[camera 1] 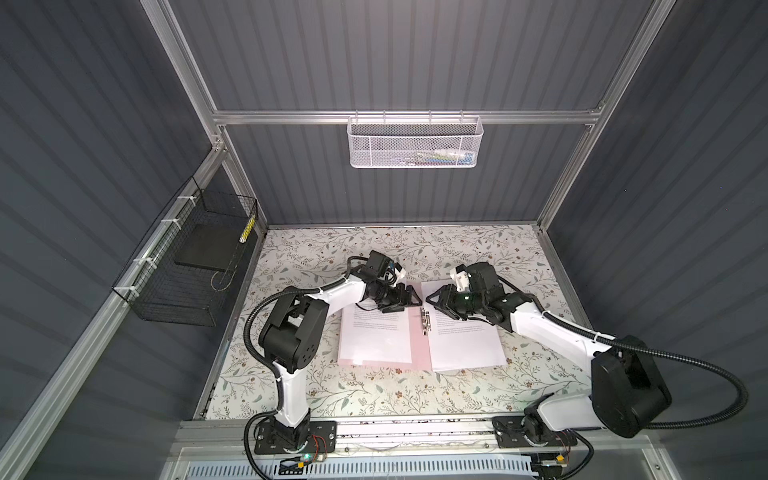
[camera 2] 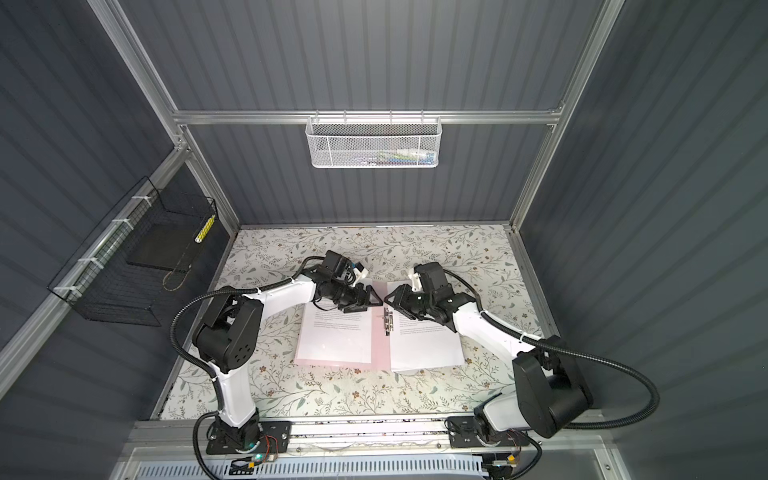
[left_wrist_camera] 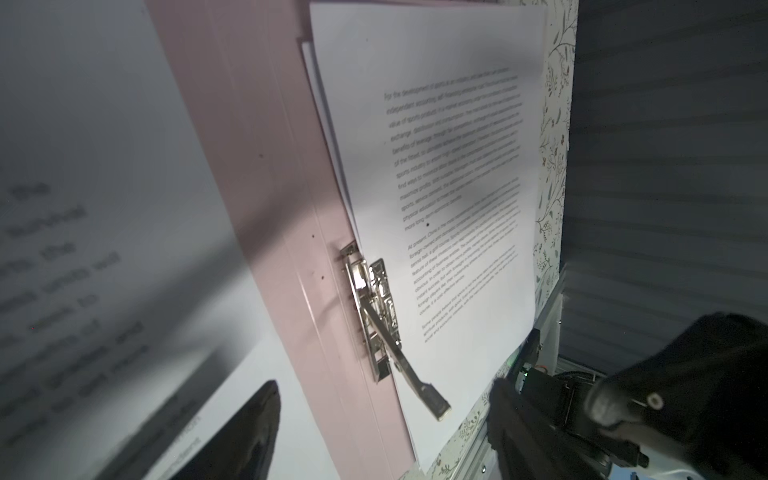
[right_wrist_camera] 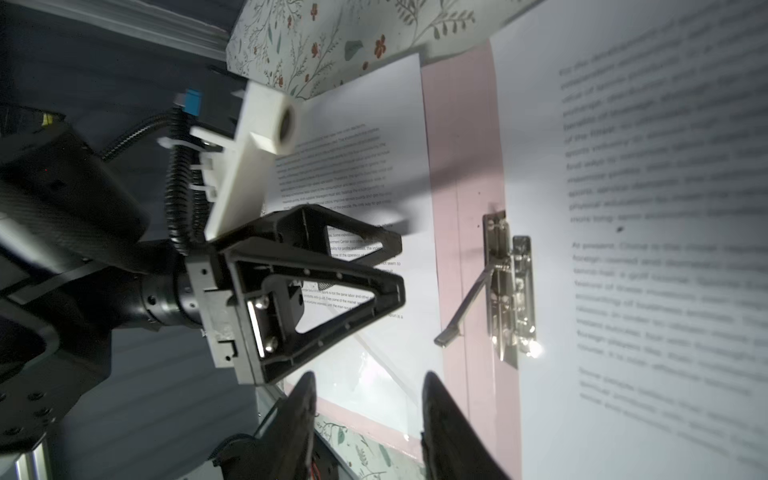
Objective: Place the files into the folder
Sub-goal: 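Lower the right gripper onto the clip lever while the left holds the folder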
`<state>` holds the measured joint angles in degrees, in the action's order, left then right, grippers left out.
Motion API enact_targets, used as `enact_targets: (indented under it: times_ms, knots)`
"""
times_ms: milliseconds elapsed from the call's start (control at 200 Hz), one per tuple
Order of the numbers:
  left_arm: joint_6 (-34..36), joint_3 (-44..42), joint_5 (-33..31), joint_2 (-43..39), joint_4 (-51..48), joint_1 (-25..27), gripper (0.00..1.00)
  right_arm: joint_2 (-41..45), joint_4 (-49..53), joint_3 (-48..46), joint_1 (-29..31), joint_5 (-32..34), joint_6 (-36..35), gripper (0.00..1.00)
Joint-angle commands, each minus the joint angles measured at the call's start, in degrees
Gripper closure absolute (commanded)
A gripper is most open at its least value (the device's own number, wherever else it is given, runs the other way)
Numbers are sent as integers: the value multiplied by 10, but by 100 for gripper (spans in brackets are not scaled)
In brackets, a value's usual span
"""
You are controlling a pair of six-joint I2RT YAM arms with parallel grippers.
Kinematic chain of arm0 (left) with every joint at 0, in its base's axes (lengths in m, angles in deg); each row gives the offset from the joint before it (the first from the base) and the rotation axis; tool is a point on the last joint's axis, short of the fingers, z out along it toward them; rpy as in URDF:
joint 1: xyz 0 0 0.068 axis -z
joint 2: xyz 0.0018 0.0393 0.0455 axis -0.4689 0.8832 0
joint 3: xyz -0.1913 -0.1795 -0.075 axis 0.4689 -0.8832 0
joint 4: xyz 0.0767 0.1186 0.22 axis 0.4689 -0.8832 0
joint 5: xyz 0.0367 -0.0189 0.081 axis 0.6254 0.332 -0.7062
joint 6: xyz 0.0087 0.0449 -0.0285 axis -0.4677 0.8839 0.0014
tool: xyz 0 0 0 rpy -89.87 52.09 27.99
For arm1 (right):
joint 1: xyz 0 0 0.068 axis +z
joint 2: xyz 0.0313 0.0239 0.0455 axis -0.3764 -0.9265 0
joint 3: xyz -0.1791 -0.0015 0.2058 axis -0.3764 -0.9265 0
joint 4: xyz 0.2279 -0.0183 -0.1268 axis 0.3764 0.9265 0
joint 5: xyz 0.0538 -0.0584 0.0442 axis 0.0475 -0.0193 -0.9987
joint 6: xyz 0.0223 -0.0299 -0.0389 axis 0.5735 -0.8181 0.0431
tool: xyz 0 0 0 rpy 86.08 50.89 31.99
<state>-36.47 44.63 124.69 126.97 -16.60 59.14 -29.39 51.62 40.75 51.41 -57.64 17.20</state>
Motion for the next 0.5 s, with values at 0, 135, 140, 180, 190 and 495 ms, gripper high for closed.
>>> enact_targets:
  times_ms: [0,135,140,180,190,495]
  knots:
    - [-7,45,-72,-10,-85,11,32,7,3,-21,25,43,104,72]
    - [-7,102,-111,18,-135,29,43,12,1,-40,51,91,168,81]
    - [-7,103,-112,19,-137,29,43,14,1,-42,51,93,169,81]
    - [-4,113,-118,29,-149,35,44,22,2,-51,53,106,180,81]
    - [-3,115,-118,30,-150,36,44,23,2,-53,54,110,181,81]
    - [1,111,-117,41,-142,51,44,-16,-6,-40,49,108,181,80]
